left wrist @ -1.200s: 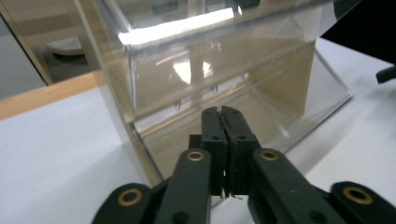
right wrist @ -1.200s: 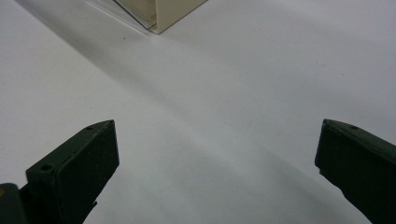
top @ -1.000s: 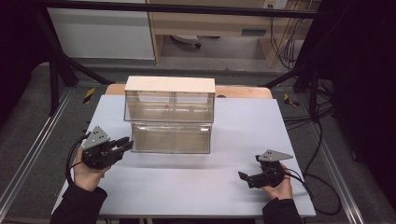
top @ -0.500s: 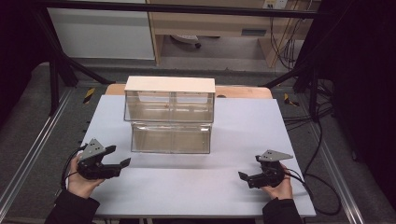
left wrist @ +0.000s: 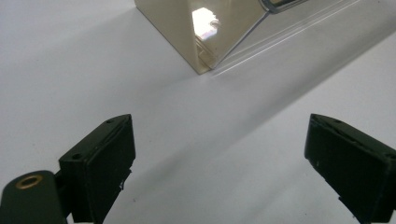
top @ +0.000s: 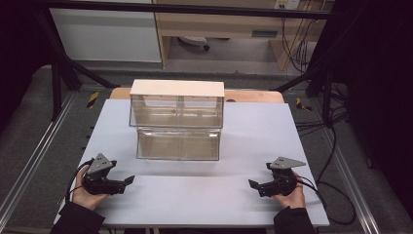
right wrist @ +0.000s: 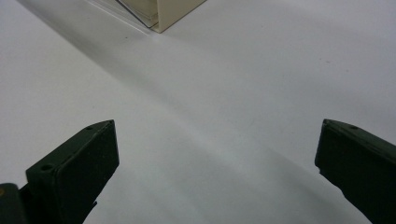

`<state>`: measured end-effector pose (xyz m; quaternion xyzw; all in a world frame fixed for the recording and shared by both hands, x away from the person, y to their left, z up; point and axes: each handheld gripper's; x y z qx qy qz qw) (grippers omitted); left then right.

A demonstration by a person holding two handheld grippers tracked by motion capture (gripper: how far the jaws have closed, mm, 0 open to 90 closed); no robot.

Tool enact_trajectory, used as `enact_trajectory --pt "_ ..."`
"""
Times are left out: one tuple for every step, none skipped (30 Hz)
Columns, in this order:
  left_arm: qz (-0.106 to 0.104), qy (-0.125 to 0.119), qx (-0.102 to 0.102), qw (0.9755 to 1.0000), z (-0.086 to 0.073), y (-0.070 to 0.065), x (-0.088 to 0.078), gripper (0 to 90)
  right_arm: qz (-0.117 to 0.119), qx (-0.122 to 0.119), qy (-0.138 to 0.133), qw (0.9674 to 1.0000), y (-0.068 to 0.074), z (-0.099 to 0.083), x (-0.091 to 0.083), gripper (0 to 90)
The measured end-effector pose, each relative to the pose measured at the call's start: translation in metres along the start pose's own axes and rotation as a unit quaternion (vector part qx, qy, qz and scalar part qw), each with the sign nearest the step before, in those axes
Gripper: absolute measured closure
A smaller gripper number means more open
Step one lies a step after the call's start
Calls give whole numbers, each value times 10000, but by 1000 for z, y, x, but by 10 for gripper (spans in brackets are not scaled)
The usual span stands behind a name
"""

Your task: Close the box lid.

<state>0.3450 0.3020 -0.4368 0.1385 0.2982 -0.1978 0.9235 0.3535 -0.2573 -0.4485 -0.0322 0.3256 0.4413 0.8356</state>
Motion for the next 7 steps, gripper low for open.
enact_trajectory --pt "-1 2 27 10000 0 0 0 81 1 -2 1 10000 0 0 0 4" --pt "-13 6 41 10000 0 0 1 75 3 -4 2 10000 0 0 0 4" --pt "-19 28 56 10000 -1 -1 1 75 4 -3 5 10000 0 0 0 4" --pt "-9 47 70 10000 -1 -1 2 75 9 -6 7 10000 0 0 0 4" --pt "-11 66 71 10000 -2 -1 3 74 15 -3 20 10000 0 0 0 4" --pt "-9 75 72 9999 -2 -1 3 73 19 8 31 10000 0 0 0 4" --pt "3 77 71 9999 -2 -1 4 72 22 6 37 10000 0 0 0 4"
Point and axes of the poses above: each handheld gripper's, and its own axes: x roughly forward along the jaws, z roughly out of its top, y roughly to its left, and after that the axes turned 13 degrees about z, right-handed
